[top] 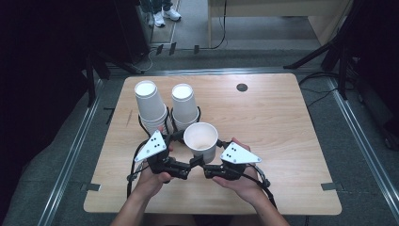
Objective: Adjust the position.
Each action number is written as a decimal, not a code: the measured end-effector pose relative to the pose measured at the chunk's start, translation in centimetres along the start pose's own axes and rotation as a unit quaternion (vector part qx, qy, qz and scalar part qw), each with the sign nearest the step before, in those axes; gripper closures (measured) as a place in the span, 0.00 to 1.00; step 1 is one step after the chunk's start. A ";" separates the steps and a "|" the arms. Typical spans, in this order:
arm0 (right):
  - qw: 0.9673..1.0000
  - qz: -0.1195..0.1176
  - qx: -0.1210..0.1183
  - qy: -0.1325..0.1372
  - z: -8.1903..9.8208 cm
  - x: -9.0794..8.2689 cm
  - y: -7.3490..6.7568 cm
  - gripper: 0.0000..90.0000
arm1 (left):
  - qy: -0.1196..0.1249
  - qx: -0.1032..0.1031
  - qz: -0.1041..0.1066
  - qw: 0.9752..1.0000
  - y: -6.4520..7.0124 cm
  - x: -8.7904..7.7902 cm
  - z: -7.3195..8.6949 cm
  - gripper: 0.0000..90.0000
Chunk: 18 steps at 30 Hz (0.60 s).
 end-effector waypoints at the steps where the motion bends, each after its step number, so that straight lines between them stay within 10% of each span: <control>1: 1.000 0.007 0.001 -0.002 0.2 -0.1 0.4 0.25 | 0.004 -0.003 0.002 1.000 0.0 -0.1 -0.1 0.00; 8: 1.000 0.021 0.003 -0.001 0.6 -0.8 2.1 0.25 | -0.002 -0.020 -0.010 1.000 -0.8 0.1 0.2 0.00; 18: 1.000 -0.012 -0.026 0.004 0.2 -0.1 -0.6 0.25 | -0.001 -0.021 -0.009 1.000 0.0 0.6 0.3 0.00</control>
Point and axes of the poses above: each handheld gripper's, and its own axes: x roughly forward along the jaws, z roughly out of its underside, y roughly to its right, the point moved 8 cm from there along x, roughly forward along the jaws, and after that the axes turned 6 degrees about -x, right-handed, at the moved point
